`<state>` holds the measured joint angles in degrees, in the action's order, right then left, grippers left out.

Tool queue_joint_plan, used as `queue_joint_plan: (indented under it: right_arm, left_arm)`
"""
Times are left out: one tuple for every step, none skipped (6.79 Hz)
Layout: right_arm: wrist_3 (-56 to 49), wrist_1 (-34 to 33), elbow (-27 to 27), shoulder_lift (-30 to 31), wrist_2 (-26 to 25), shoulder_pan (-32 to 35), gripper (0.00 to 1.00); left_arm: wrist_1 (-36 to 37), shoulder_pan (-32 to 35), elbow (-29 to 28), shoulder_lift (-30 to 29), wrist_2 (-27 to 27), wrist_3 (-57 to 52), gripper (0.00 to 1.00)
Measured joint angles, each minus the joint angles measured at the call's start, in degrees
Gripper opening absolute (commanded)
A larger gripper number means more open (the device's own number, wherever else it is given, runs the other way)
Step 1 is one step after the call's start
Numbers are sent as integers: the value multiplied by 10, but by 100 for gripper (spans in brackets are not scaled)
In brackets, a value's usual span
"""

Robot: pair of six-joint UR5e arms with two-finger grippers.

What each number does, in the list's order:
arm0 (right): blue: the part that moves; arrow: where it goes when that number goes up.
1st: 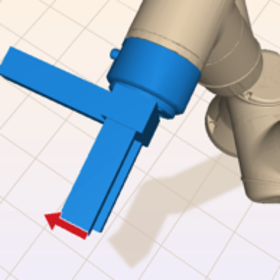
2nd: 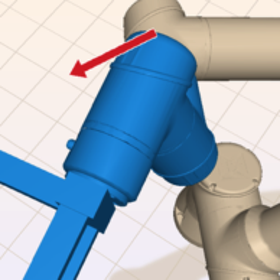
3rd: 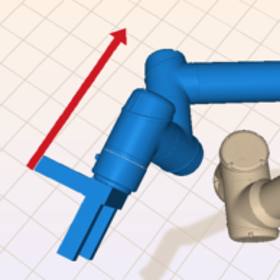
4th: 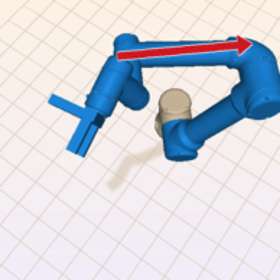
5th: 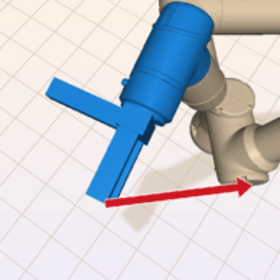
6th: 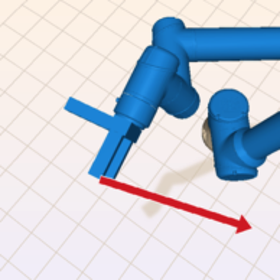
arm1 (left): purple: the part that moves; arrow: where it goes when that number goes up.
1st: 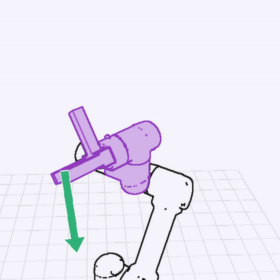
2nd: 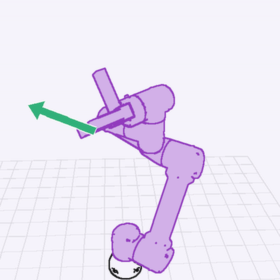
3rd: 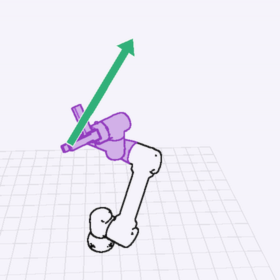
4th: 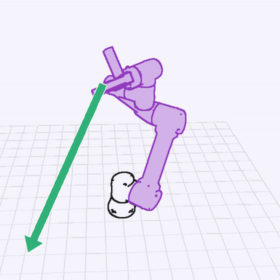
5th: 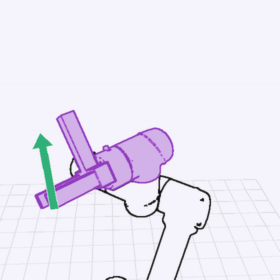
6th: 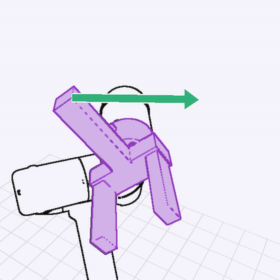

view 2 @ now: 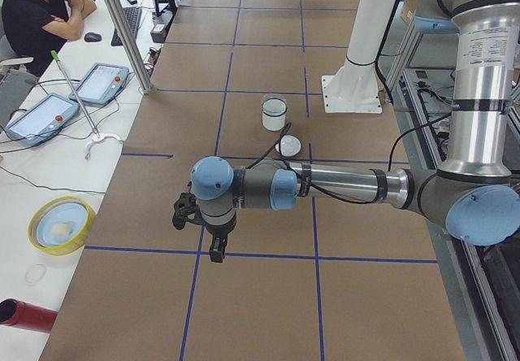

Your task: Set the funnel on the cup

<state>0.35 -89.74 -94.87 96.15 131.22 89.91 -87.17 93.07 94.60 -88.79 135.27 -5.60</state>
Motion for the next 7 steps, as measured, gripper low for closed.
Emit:
queue_joint_plan:
  right_arm:
    - [0,0,0,0,0,0,100]
    - [0,0,0,0,0,0,100]
    - [0,0,0,0,0,0,100]
    - [0,0,0,0,0,0,100]
    - [0,0,0,0,0,0,100]
    - [0,0,0,0,0,0,100]
    - [0,0,0,0,0,0,100]
  left_arm:
    - [-9,0,-10,8,-1,17,100]
    - [-19,0,-25,13,-2,25,100]
    - [-24,0,-35,15,-3,28,100]
    - [-23,0,-34,14,-5,30,100]
    - [-15,1,-22,12,-5,30,100]
    - [2,1,-3,10,-6,30,100]
    - [19,1,10,10,-6,28,100]
